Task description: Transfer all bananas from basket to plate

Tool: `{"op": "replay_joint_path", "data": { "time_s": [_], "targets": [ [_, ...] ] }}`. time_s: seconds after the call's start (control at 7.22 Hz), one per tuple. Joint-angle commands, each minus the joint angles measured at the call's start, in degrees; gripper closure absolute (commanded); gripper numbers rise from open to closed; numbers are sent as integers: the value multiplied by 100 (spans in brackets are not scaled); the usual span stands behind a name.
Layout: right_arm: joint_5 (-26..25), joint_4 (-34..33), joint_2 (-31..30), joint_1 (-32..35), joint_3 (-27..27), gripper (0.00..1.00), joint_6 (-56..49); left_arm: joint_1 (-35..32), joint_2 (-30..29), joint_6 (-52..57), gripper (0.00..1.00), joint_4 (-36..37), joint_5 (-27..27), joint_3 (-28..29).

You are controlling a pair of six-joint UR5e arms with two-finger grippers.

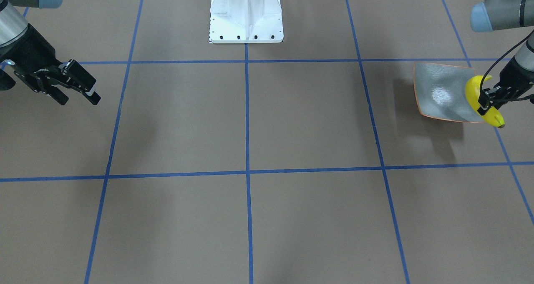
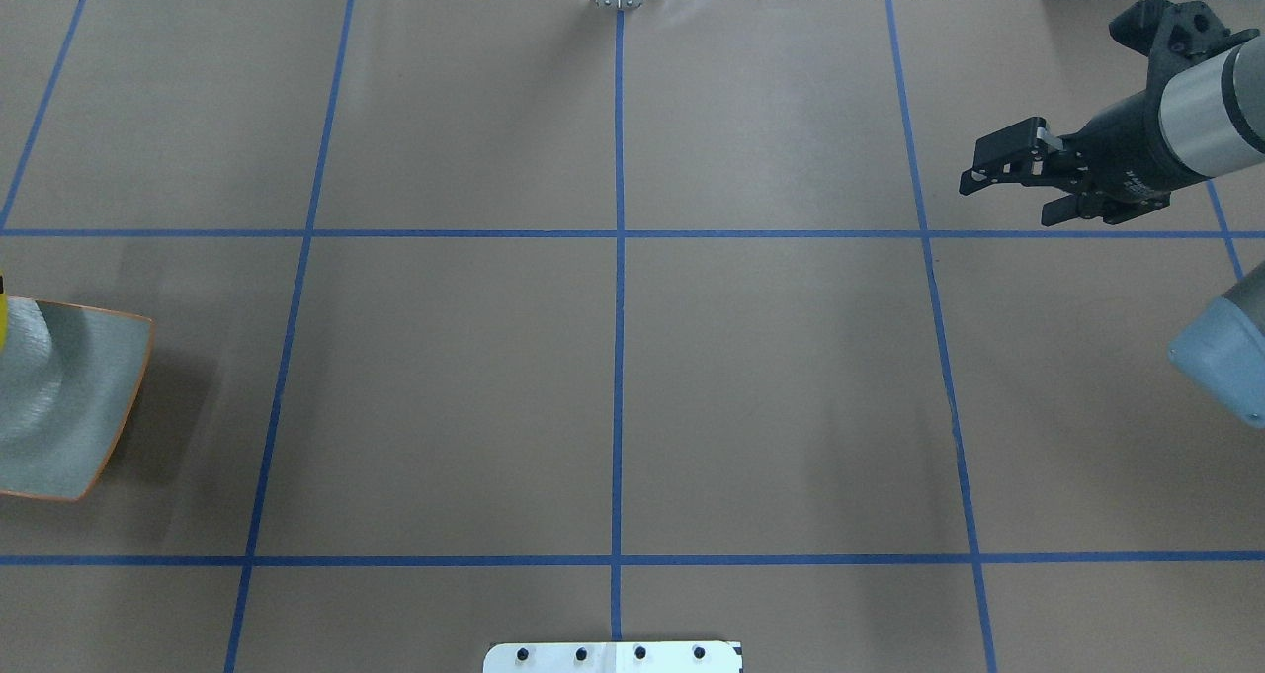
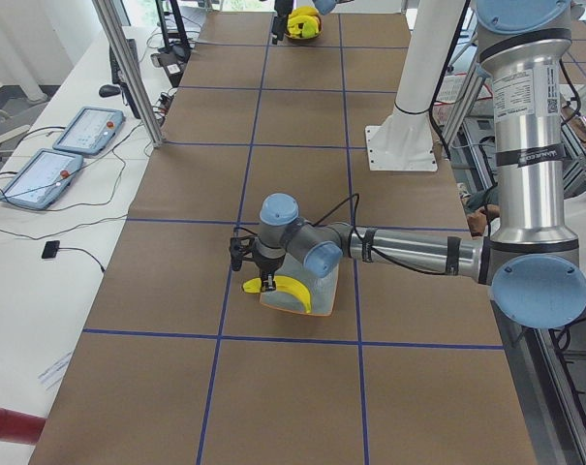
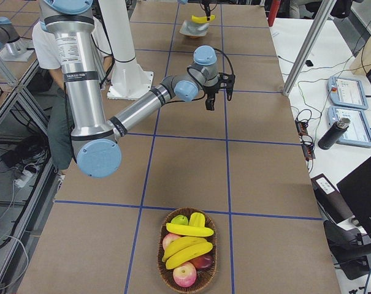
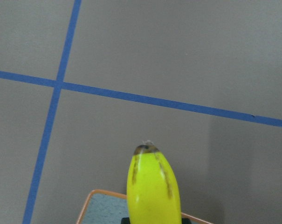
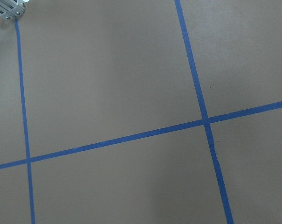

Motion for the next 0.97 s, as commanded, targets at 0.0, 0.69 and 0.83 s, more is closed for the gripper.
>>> {"op": "replay_joint_path", "data": {
  "time_s": [0.0, 0.69, 0.83],
  "targets": [
    [0, 0, -15, 2, 1, 0, -1, 74, 7, -18, 100, 0, -1, 109],
    [0, 0, -33, -7, 19, 0, 8, 303, 191, -1, 95, -9, -54, 92],
    [0, 0, -24, -7, 10, 0, 8, 372, 192, -1, 86, -17, -62, 92]
  ]
}}
